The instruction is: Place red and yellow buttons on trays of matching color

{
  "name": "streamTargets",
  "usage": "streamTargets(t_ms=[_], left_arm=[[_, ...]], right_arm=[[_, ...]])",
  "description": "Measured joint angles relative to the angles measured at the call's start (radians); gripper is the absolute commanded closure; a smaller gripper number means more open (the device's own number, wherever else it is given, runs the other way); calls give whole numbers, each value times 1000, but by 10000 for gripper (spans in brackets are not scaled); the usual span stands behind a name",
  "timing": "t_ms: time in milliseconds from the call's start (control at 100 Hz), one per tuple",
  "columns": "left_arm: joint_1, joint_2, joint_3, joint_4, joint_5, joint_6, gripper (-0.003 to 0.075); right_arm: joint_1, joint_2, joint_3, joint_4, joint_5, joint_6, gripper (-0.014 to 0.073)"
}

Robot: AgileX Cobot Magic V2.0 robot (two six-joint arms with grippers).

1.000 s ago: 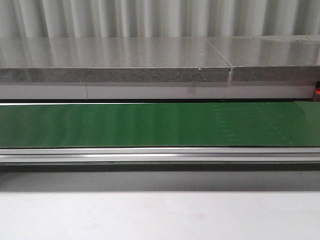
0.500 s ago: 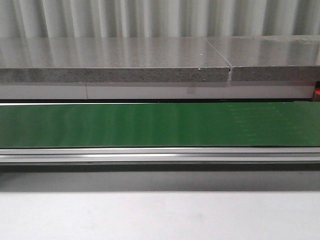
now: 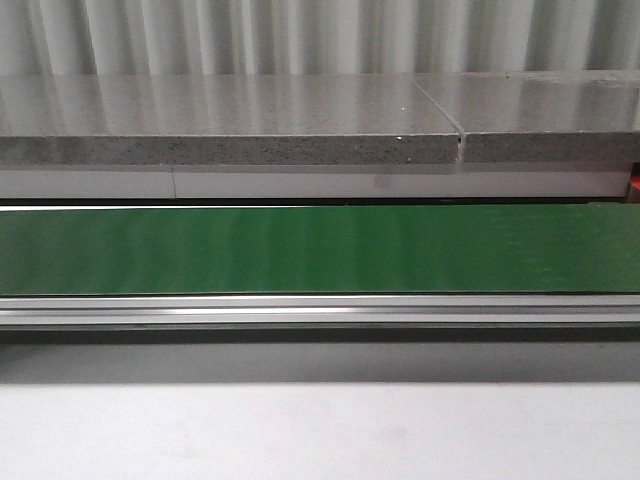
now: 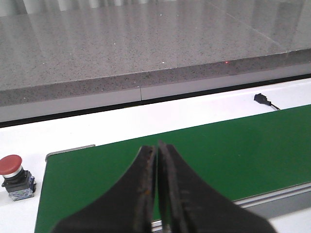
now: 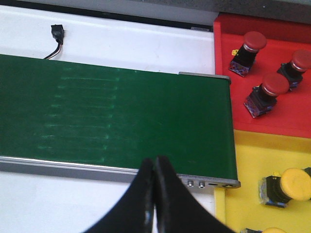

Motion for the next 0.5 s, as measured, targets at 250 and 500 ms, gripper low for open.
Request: streamTargets(t_ms=[250, 500], left_arm=[[0, 0, 0, 24, 0, 0, 153], [31, 4, -5, 42, -25, -34, 101]], right_arm=[[0, 0, 0, 0, 0, 0, 662], [0, 0, 0, 0, 0, 0, 662]])
